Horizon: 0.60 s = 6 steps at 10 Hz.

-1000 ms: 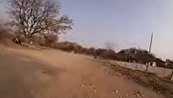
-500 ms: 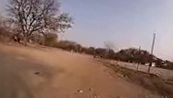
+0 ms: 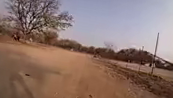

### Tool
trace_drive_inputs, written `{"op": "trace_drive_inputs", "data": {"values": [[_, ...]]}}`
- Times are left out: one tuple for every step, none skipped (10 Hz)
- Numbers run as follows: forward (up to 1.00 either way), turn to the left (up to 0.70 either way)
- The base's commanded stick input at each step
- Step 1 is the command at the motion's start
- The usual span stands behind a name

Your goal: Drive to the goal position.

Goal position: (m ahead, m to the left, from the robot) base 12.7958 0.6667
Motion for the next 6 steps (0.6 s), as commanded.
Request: {"op": "trace_drive_inputs", "data": {"values": [[0.70, 0.00], [0.70, 0.00], [0.70, 0.00], [0.70, 0.00], [0.70, 0.00], [0.70, 0.00]]}}
